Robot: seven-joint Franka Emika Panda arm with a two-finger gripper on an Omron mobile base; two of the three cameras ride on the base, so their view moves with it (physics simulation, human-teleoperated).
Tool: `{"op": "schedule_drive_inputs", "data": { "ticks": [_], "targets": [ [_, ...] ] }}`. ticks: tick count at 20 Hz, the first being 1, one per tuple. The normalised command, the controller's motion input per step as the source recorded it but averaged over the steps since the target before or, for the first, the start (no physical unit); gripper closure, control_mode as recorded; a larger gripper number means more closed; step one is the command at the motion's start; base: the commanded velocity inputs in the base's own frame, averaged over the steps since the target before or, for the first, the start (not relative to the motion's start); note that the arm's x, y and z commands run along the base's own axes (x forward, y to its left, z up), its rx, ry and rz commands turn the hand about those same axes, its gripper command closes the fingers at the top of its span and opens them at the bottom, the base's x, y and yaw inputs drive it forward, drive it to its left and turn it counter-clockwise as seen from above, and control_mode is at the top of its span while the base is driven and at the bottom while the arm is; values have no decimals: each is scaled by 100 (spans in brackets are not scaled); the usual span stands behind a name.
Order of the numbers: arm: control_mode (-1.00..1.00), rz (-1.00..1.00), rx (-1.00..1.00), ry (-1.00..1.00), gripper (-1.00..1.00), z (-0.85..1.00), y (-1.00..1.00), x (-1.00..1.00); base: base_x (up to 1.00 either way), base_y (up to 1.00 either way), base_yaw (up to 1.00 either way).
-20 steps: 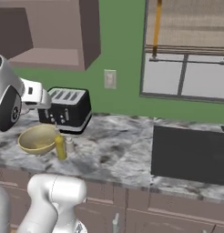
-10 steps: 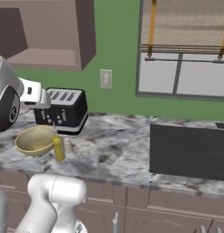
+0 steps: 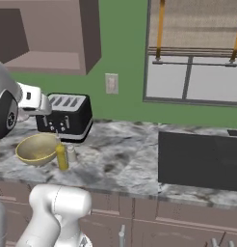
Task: Retrieve the bottle and the shaker from the cabinet and place them next to the mixing bowl on the counter. Then add garlic from the fridge to the mixing bowl.
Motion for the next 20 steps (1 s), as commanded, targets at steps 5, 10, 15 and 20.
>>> {"op": "schedule_drive_inputs", "data": {
  "ticks": [5,10,15,20],
  "targets": [
    [-100,-14,-34,32,100,6,96,36,0,0,0],
    [-100,-3,-18,35,100,-4,37,54,0,0,0],
    [-100,0,13,10,100,-44,-23,54,0,0,0],
    [-100,0,19,1,100,-27,-14,40,0,0,0]
  ]
}}
